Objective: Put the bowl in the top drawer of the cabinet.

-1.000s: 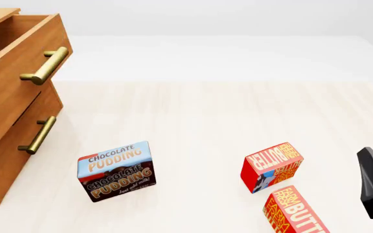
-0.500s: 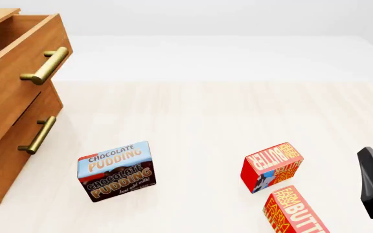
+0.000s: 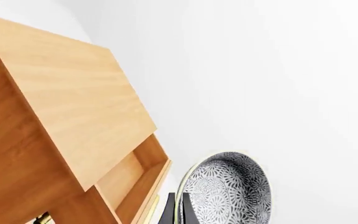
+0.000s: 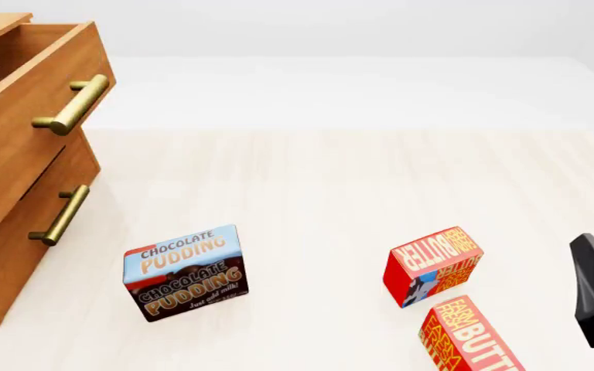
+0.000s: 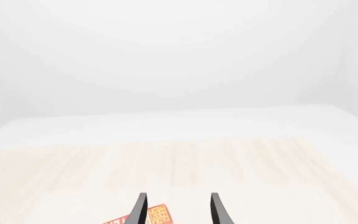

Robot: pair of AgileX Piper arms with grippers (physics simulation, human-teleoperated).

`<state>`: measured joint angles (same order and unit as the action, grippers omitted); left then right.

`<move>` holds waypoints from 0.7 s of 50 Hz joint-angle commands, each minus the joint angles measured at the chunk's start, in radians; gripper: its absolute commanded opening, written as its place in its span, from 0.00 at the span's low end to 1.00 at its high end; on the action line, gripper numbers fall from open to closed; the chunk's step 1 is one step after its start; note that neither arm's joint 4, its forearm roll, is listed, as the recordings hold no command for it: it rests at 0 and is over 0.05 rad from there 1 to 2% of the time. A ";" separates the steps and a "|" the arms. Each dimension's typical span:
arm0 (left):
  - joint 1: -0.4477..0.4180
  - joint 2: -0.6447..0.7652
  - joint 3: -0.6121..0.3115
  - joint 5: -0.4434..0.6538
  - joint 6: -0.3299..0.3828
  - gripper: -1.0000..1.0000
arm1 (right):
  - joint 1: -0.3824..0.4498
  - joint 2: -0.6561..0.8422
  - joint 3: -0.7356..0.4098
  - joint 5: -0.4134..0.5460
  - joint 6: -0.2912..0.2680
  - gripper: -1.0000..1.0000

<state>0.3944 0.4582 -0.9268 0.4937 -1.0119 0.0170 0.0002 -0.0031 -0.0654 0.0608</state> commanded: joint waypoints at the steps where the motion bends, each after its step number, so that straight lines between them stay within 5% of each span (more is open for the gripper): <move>1: 0.003 -0.022 0.005 0.002 -0.001 0.00 | -0.001 0.000 0.000 -0.007 -0.004 1.00; 18: 0.002 -0.018 -0.005 0.010 0.003 0.00 | -0.001 0.000 0.000 -0.007 -0.004 1.00; 35: 0.139 0.133 -0.053 -0.004 -0.008 0.00 | -0.002 0.000 0.000 -0.007 -0.006 1.00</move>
<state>0.4703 0.5189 -0.9503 0.4982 -1.0199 0.0165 0.0002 -0.0033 -0.0730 0.0564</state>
